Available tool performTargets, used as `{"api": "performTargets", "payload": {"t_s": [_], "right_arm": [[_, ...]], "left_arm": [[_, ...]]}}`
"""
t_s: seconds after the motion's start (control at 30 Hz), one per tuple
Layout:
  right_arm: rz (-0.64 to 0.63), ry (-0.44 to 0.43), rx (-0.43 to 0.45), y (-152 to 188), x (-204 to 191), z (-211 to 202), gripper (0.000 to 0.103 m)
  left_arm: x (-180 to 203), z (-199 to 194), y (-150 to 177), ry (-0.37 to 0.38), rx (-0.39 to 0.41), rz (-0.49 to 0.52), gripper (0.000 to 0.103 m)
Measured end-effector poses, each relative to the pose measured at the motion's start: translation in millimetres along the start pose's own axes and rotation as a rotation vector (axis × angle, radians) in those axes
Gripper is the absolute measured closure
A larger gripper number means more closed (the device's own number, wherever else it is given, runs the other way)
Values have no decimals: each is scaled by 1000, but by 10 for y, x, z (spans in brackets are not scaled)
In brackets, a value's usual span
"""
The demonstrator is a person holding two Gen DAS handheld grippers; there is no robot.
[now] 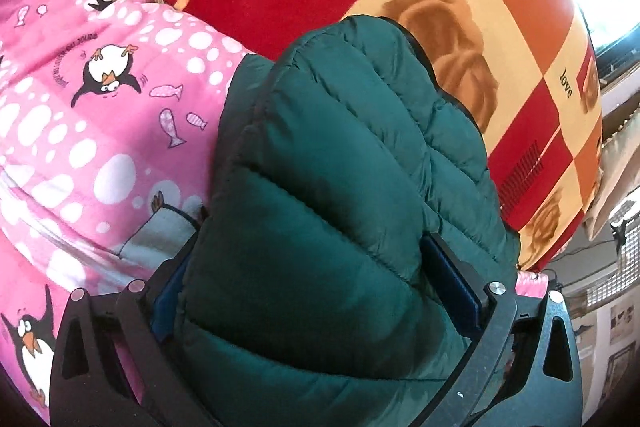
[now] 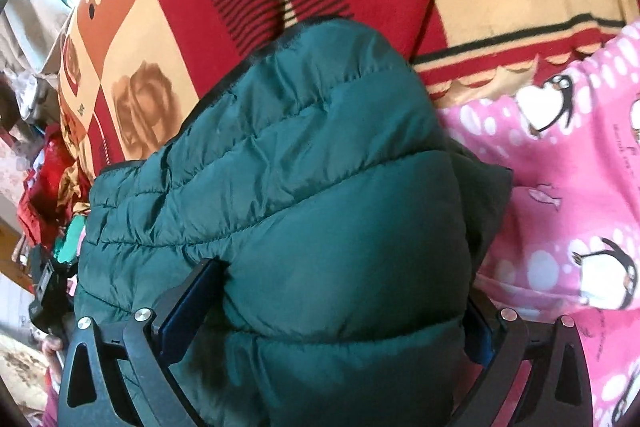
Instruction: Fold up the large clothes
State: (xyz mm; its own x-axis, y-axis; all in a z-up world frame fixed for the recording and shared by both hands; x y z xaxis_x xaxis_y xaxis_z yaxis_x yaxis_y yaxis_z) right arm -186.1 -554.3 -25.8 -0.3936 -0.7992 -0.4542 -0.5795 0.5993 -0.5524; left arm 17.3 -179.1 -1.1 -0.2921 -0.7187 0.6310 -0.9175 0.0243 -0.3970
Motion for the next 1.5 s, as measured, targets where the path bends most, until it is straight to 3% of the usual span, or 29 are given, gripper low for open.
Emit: {"api": "performTargets", "payload": {"t_s": [0.3,0.63,0.7,0.73,0.87,0.9,0.97,1.1,1.23,1.5], "right_arm": [[-29,-4,40,70,-40,-5,0],[-41,-15,4,50,-20,3,0],[-73,-11,26,70,-67,-39,10],[-107,1,42,86,-106,-83,20],[-205,49,117,129,-277,-291,52],[-195,44,130,123,-280,-346,55],[-153,10,156,110,-275,-477,64],[-110,-36,168,144,-345,-730,72],[-129,-67,168,277,-532,-1107,77],[-139,-164,140,872,-812,-1909,82]], "left_arm": [[31,90,-9,-12,13,22,0],[-34,73,-25,-9,24,22,0],[-14,73,-10,-13,24,30,0],[-5,67,-7,-16,22,39,2],[162,-57,30,-41,65,117,36],[219,-107,46,-55,77,143,47],[338,-261,87,-62,103,185,57],[494,-588,205,-36,117,220,64],[511,-935,390,13,71,188,67],[469,-1637,845,54,-29,165,67]]}}
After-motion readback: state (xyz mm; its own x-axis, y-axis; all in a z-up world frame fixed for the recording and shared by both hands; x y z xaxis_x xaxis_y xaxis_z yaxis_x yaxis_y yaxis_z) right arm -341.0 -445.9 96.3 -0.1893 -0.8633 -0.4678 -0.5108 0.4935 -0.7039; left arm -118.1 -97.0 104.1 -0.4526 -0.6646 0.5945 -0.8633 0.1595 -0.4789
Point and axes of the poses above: each gripper's, at about its wrist camera, not at the fingertips, and z roughly the way its jaws point, x to its right, y to its underside, the point moved 6 cm from there along z, roughly the way its jaws point, and after that the axes turned 2 degrees about z, right-handed, at the moved point
